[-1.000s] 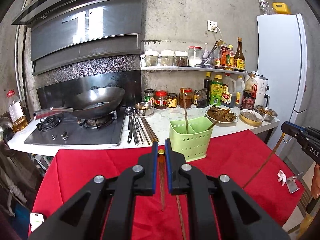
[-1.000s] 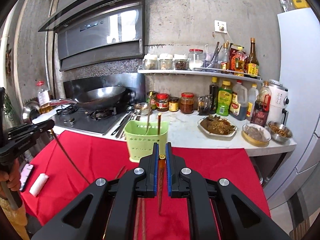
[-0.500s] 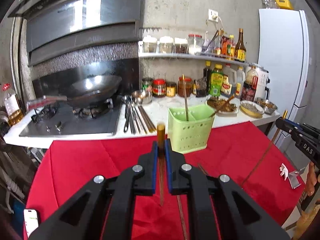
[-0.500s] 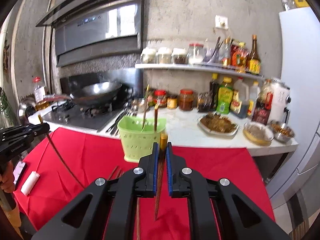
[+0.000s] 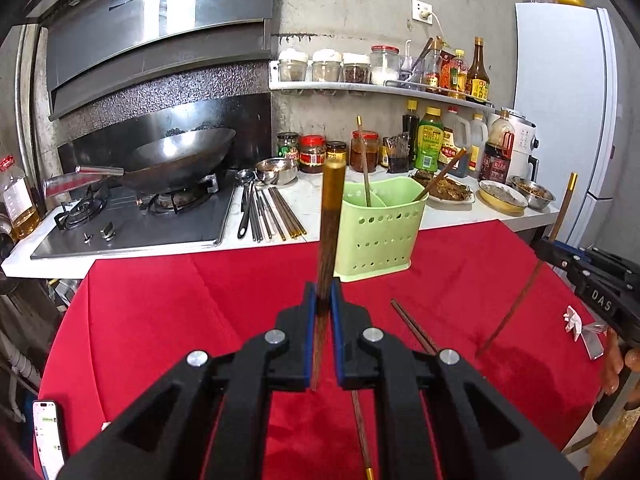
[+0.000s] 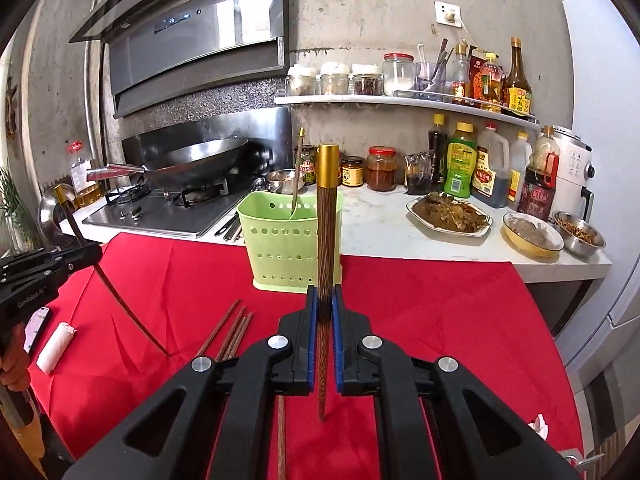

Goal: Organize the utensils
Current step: 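Lower the left tool's chopstick into the green holder while the right tool inserts its own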

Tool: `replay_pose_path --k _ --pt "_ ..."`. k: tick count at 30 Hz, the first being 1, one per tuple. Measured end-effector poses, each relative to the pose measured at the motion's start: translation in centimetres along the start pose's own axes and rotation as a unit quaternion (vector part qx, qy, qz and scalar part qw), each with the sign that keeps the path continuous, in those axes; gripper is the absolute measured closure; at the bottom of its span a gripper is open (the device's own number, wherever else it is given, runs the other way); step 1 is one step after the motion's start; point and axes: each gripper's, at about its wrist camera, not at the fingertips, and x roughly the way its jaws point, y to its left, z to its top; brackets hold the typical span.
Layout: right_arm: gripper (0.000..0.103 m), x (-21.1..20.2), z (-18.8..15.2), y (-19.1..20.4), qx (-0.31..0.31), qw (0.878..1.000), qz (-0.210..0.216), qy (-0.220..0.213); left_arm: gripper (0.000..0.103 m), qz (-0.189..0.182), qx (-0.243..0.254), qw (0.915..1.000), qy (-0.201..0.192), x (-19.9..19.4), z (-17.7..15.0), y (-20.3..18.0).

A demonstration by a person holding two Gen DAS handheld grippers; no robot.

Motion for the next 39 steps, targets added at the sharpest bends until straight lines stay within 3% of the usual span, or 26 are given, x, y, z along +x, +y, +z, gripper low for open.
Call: replay_pose_path --k 15,24,32,39 --pt "0.096 -0.3 2.6 1.5 -0.022 0.999 0.018 -0.021 0.096 -0.012 0.016 0.9985 -0.051 -1.0 3.9 -2.4" --pt "0.096 -0.9 9.7 3.6 -0.042 0.994 0.036 -0.097 0.096 -0.028 0.025 0.9918 -0.122 -2.1 10.5 -4.3" --pt "0.096 1.6 15.8 3.3 -0.033 0.989 0.025 -0.142 0.096 -0.023 0.021 0.9905 -0.134 1.3 16.3 -5.0" --pt "0.096 7.2 17.7 1.5 -0.018 0.993 0.014 -0.114 0.096 -0.032 0.004 0.9945 -0.1 7.3 17.9 -4.2"
